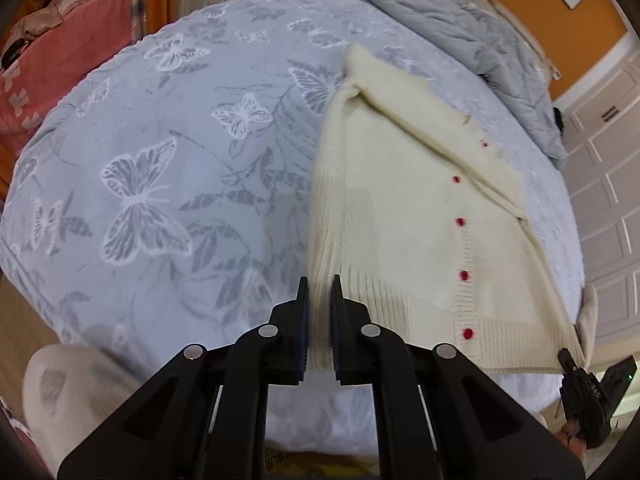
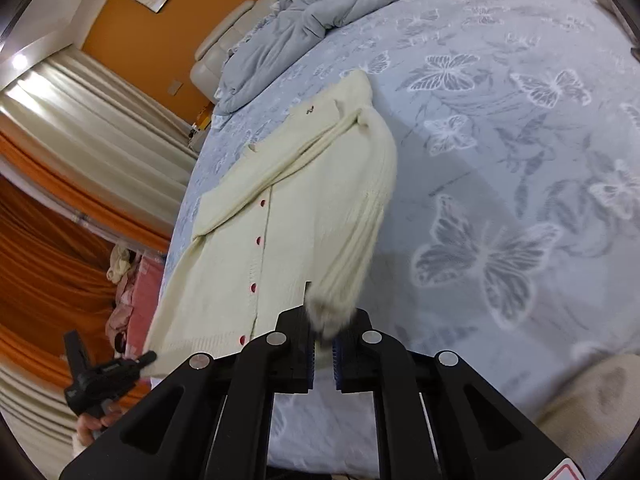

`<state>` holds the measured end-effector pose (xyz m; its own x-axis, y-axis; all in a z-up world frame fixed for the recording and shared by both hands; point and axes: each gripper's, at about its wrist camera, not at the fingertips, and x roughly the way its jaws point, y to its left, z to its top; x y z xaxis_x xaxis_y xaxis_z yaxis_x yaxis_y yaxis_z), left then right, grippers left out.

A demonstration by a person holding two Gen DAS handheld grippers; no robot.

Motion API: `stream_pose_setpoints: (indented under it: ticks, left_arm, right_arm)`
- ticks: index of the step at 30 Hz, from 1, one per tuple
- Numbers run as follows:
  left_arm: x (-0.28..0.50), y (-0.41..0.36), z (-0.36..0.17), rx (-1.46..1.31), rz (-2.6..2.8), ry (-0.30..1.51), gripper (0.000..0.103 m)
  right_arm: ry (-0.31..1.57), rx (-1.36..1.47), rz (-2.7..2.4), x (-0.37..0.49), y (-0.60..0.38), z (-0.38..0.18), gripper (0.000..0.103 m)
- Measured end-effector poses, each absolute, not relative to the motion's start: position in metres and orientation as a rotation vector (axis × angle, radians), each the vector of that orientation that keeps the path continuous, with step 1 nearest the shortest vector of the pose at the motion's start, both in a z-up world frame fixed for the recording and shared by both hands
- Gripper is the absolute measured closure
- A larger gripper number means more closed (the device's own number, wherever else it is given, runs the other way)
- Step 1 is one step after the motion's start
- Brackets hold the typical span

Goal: Fold small clothes

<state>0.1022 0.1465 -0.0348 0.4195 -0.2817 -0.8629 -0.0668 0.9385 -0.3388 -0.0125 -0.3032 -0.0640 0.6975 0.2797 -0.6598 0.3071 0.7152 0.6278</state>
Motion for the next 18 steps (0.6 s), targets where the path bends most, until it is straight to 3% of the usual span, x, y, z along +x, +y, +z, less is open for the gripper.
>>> stream_pose_setpoints:
  ticks: [18]
  left_arm:
    - [-0.111,0.157,-0.026,-0.139,-0.241,1.359,0.095]
  right_arm:
    - [1.145,0.548,0.133,-0.23,-0.25,-0.052,0.096]
